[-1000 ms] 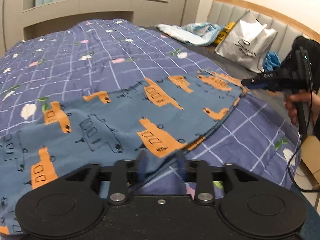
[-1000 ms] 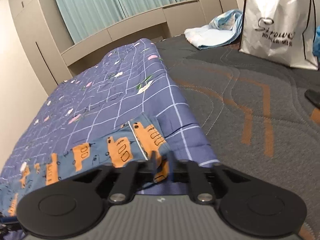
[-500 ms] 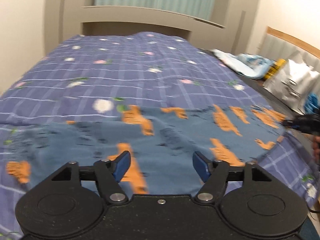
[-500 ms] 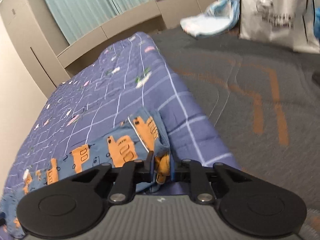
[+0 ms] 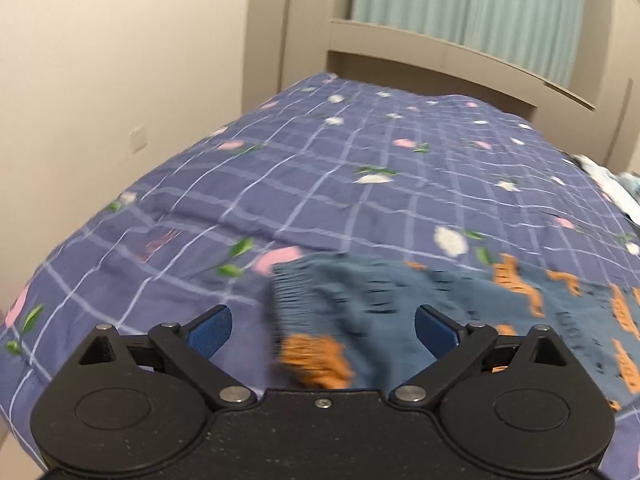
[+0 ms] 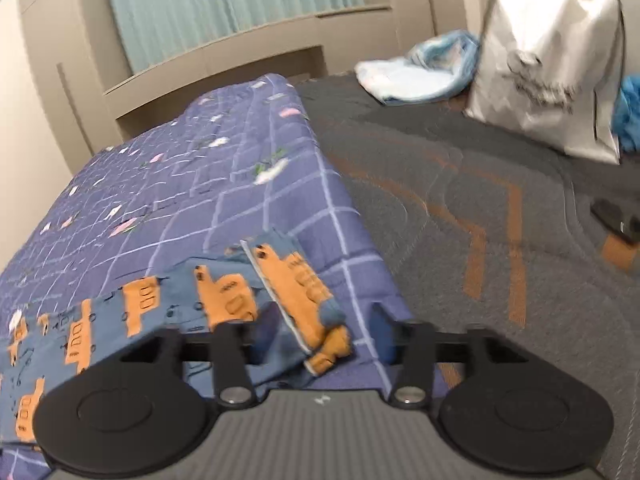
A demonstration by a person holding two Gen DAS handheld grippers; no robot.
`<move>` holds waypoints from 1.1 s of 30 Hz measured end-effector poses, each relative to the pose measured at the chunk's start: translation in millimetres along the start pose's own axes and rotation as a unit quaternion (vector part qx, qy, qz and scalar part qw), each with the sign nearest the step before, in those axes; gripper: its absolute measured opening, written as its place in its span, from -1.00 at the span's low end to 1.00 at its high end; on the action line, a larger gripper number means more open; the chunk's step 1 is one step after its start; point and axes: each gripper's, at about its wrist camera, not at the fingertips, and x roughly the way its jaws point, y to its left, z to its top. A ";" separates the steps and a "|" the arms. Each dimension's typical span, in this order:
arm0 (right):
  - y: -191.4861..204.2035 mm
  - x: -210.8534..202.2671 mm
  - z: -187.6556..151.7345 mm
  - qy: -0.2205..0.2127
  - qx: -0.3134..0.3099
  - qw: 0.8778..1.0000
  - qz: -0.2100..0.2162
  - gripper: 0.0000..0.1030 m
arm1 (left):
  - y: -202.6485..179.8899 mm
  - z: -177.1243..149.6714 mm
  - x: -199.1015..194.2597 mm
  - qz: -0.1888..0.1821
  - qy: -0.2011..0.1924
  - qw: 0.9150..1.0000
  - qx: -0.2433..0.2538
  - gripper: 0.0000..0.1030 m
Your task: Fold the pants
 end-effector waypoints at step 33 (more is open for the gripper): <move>398.0 121.6 -19.7 0.117 -0.345 0.885 0.289 0.22 | 13.9 -3.7 -15.1 -0.040 -0.030 0.996 -0.080 -0.71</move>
